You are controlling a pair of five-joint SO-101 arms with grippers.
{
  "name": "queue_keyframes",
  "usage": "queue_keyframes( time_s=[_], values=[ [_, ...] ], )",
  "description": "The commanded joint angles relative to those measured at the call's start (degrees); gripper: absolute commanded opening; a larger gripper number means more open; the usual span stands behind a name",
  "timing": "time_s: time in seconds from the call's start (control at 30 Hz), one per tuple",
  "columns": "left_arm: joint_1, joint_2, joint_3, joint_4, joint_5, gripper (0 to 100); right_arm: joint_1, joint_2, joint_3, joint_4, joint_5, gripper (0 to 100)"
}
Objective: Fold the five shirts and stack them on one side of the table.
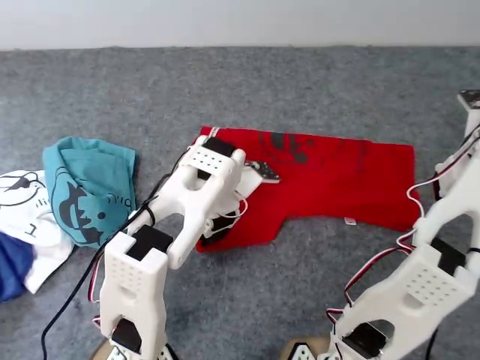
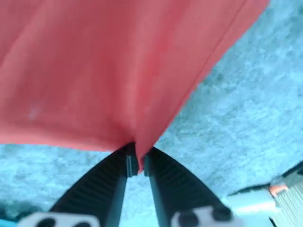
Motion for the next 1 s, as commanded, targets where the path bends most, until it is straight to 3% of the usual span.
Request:
queue_keyframes(
  time_s=[0.0, 0.23, 0.37, 0.63, 0.83, 0.97],
  values=[
    [-2.90, -3.69, 1.19, 1.32, -0.97, 1, 0.57, -5.14, -0.18, 2.42, 0.70, 0.9],
    [-4.92, -3.69, 0.84, 1.14, -0.70, 2, 0.22, -5.14, -0.18, 2.42, 0.70, 0.9],
    [-3.43, -3.78, 0.57, 1.14, 3.78, 11, -0.57, -5.23, -0.18, 2.51, 0.70, 0.9],
    [0.18, -10.46, -3.82, 1.14, 8.26, 14, -8.13, -4.62, -0.09, 1.71, 0.35, 0.9],
    [-6.33, -17.41, -7.96, 1.05, 15.82, 14, -16.48, 0.13, -0.18, -7.25, 0.35, 0.9],
    [-9.93, -20.66, -8.48, 1.05, 17.85, 14, -18.24, 6.46, -0.18, -15.96, 0.44, 0.9]
  ],
)
